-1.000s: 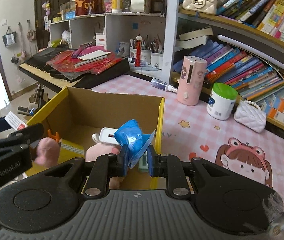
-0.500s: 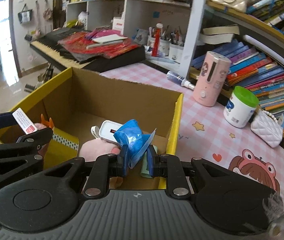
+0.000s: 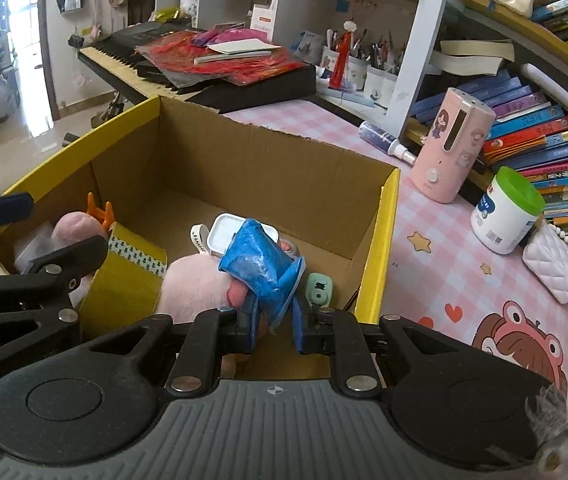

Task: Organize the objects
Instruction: 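Lower the medicine box and blue item into the box and open both tools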

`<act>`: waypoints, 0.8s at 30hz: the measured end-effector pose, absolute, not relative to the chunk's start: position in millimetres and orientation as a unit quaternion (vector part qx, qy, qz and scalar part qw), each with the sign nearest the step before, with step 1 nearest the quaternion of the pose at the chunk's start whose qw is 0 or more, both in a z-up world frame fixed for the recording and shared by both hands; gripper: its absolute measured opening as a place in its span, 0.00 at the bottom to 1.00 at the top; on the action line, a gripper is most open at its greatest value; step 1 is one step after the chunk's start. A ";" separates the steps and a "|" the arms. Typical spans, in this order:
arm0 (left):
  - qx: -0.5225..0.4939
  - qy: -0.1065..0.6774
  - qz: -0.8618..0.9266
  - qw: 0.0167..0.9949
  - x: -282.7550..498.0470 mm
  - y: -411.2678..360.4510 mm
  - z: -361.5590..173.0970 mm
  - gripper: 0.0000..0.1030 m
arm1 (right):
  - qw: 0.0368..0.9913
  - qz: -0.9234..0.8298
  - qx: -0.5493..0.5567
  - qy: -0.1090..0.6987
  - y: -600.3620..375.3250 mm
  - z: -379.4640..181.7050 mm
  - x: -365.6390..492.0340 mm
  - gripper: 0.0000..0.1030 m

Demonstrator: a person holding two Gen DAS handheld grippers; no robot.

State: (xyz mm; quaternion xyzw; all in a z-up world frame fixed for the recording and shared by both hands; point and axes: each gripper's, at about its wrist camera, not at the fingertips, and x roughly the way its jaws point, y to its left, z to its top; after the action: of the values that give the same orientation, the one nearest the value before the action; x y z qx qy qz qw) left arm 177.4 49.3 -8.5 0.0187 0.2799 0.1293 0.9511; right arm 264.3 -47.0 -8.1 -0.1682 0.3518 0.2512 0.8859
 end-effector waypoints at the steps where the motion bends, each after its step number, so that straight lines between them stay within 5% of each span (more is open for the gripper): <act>1: 0.017 0.275 0.128 0.953 176.5 49.2 -6.5 0.67 | 0.885 0.252 -0.169 0.353 -46.7 -8.3 264.5 0.15; 6: 0.012 0.260 0.129 0.957 169.9 49.6 1.4 0.71 | 0.882 0.255 -0.166 0.359 -45.0 -8.7 265.2 0.16; 10: 0.004 0.256 0.135 0.957 165.0 52.9 4.8 0.74 | 0.884 0.256 -0.156 0.360 -45.8 -6.2 263.0 0.31; 18: -0.011 0.241 0.139 0.960 152.0 57.7 15.0 0.80 | 0.892 0.244 -0.139 0.354 -52.2 1.4 249.1 0.37; 24: -0.025 0.229 0.151 0.961 137.3 62.6 23.0 0.90 | 0.904 0.224 -0.131 0.339 -58.8 10.6 233.3 0.54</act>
State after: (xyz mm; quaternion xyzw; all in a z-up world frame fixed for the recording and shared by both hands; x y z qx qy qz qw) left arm 137.3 62.6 23.0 -0.0247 0.2294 0.1507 0.9613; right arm 233.3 -58.8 10.6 -0.1305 0.3385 0.2242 0.9045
